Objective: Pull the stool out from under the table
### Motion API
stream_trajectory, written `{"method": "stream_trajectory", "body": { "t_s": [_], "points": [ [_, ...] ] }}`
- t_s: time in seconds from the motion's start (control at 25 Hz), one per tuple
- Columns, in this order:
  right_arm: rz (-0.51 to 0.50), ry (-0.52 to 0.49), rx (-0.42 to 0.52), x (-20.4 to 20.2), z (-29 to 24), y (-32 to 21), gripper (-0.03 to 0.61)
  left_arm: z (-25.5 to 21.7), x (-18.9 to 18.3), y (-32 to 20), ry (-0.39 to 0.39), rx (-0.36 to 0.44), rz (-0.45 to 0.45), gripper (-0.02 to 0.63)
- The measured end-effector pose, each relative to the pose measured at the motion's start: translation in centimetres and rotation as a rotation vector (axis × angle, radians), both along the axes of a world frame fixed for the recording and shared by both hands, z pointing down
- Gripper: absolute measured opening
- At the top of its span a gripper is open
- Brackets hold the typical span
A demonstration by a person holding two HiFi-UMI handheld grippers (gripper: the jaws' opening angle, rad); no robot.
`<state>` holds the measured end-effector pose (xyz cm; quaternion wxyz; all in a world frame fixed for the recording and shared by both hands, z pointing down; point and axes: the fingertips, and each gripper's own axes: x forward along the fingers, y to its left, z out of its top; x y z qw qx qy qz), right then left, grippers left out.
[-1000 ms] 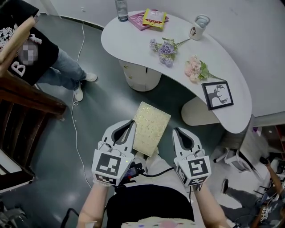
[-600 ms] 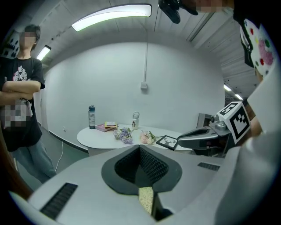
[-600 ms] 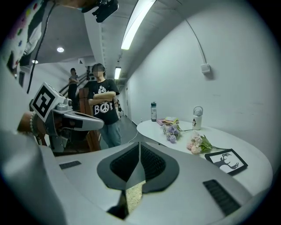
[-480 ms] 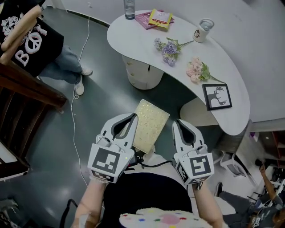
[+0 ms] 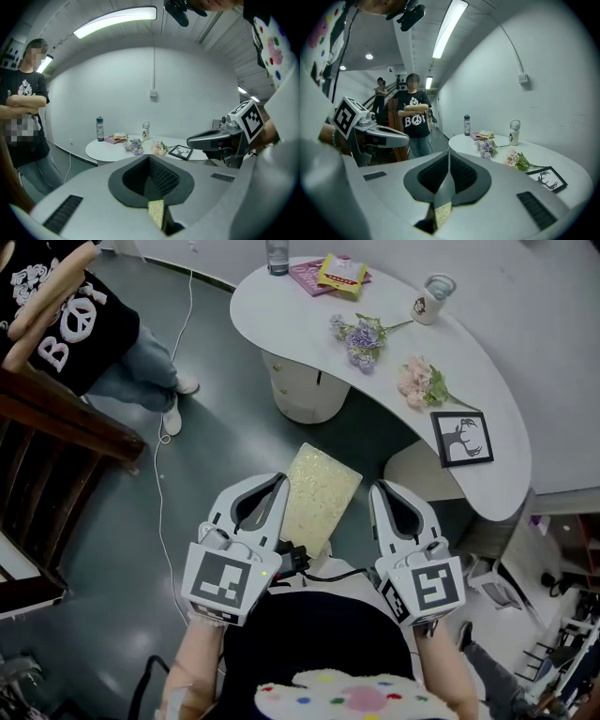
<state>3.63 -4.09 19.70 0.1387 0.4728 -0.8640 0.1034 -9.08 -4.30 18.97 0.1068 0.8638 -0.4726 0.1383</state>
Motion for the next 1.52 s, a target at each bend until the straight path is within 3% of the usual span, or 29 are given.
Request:
{"method": "stream_trajectory", "body": {
  "t_s": [0.56,1.52],
  "points": [
    [-0.022,0.050,-0.020,0.2,1.2,0.6,0.041,0.5,-0.1,0.0,-0.020,-0.015,0.006,0.017],
    [-0.033,0.042,-0.023,-0.4,1.1,0.3,0.040,0.6,-0.1,-0.2,-0.023,-0.009,0.015,0.017]
  ]
}}
